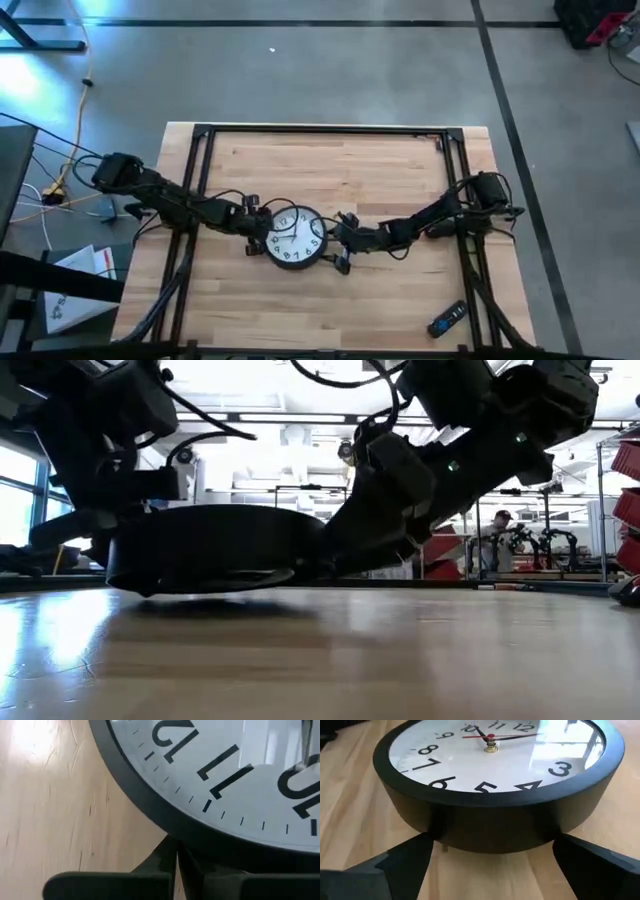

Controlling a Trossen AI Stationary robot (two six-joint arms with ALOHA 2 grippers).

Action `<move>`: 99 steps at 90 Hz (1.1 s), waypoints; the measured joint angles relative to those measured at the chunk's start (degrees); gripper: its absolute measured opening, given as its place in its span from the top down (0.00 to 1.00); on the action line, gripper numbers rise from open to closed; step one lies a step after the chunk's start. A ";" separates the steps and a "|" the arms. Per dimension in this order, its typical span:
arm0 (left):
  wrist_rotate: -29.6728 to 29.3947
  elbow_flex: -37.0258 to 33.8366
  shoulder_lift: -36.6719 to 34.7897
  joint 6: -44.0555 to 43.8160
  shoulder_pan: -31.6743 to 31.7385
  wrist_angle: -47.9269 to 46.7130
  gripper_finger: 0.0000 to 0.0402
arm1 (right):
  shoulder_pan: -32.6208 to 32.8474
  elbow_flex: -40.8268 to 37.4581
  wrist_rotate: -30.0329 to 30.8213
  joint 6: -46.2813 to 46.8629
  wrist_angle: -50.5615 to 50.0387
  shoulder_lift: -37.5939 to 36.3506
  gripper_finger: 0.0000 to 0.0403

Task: Insert battery
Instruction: Insert the yellow battery into the white-black wall clock

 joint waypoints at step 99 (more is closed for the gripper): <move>-4.12 0.37 -0.11 -0.02 -0.70 0.91 1.00 | -0.78 -2.61 -5.60 36.19 1.37 0.80 0.07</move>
